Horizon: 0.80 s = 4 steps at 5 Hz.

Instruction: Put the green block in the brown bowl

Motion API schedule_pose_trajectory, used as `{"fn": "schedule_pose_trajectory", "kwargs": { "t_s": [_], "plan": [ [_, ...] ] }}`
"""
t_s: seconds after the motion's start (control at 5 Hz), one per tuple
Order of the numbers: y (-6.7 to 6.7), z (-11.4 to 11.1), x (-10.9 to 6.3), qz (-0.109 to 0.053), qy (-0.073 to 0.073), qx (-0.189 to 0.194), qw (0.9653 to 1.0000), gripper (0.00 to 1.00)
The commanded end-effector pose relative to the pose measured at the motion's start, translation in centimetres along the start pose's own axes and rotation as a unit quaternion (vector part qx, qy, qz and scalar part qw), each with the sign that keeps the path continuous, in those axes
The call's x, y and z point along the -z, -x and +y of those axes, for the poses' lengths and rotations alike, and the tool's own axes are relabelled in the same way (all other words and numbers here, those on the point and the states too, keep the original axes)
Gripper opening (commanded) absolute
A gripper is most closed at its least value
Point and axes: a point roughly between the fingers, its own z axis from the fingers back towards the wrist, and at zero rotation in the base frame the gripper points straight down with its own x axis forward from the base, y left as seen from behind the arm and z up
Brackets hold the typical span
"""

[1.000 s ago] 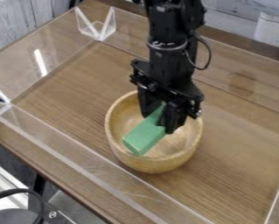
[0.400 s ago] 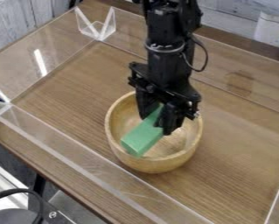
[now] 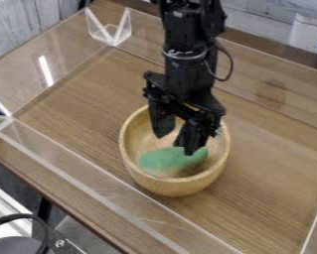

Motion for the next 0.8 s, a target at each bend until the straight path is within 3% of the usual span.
{"fn": "schedule_pose_trajectory", "kwargs": {
  "t_s": [0.0,0.4,0.6],
  "plan": [
    [-0.7,0.3,-2.6,-0.038,0.000,-0.007,0.9992,1.00],
    [-0.2,1.9,-8.2,-0.084,-0.003,-0.033,0.9959,1.00],
    [-0.1,4.7,-10.2,-0.101,-0.008,-0.060,0.9930,1.00]
  ]
}}
